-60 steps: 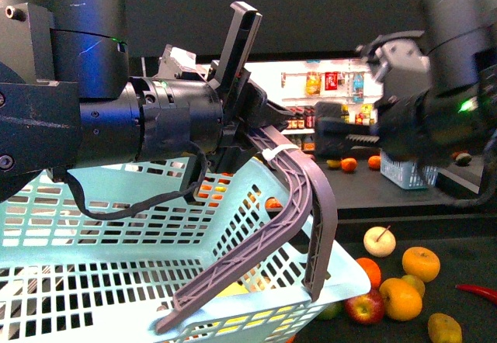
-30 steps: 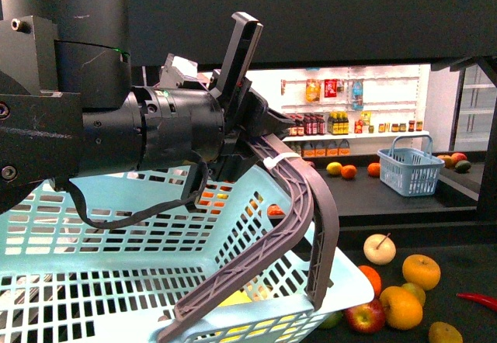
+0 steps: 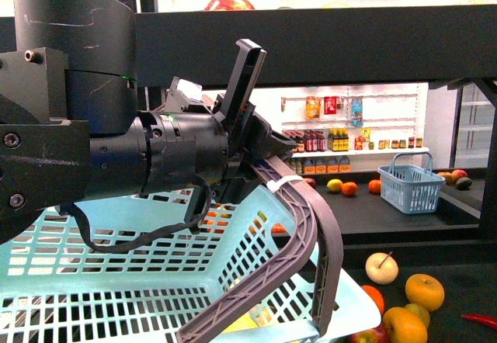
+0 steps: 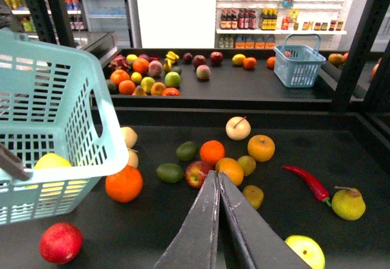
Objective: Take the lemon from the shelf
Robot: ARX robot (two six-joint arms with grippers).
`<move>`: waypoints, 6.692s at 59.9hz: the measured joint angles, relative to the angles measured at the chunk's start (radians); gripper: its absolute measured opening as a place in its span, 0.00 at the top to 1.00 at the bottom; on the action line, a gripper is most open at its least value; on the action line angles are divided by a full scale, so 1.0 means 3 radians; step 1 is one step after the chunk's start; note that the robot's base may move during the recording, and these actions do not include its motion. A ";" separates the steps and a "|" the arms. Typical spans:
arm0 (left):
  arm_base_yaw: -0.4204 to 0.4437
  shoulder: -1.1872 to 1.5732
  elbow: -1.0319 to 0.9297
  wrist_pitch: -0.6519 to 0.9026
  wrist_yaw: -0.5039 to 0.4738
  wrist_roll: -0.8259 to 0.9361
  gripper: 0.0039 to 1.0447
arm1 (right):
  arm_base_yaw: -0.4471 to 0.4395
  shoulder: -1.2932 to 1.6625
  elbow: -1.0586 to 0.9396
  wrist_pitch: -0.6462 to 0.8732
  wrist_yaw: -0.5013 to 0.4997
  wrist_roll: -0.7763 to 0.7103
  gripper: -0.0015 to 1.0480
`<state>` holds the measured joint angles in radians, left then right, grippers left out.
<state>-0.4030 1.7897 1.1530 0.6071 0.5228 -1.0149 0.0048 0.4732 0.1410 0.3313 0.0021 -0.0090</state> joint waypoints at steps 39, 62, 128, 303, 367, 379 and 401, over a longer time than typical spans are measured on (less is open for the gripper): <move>0.0000 0.0000 0.0000 0.0000 0.0003 -0.0001 0.94 | -0.0009 -0.0727 -0.0361 -0.0370 -0.0009 0.0003 0.97; 0.0000 0.0000 0.0000 0.0000 0.0003 0.0000 0.94 | -0.0009 -0.1274 -0.0421 -0.0894 -0.0009 0.0004 0.97; -0.0001 0.0000 0.0000 0.0000 0.0004 -0.0004 0.94 | -0.0009 -0.1560 -0.0421 -0.1100 -0.0008 0.0008 0.06; 0.3321 0.0505 -0.1020 0.2201 -0.0146 -0.1376 0.07 | -0.0009 -0.1560 -0.0421 -0.1100 -0.0009 0.0008 0.07; 0.1353 -0.5399 -0.3086 -0.2210 -0.1745 0.3333 0.98 | -0.0009 -0.1560 -0.0421 -0.1100 -0.0010 0.0008 0.07; 0.1353 -0.5554 -0.3339 -0.2134 -0.1743 0.3346 0.98 | -0.0009 -0.1560 -0.0421 -0.1100 -0.0010 0.0008 0.07; 0.1352 -0.5742 -0.3593 -0.2068 -0.1742 0.3346 0.98 | -0.0009 -0.1560 -0.0421 -0.1099 -0.0009 0.0008 0.07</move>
<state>0.0025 0.0669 0.0750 -0.0132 0.0002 -0.0113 0.0021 0.0051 0.0147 0.0017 -0.0006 -0.0067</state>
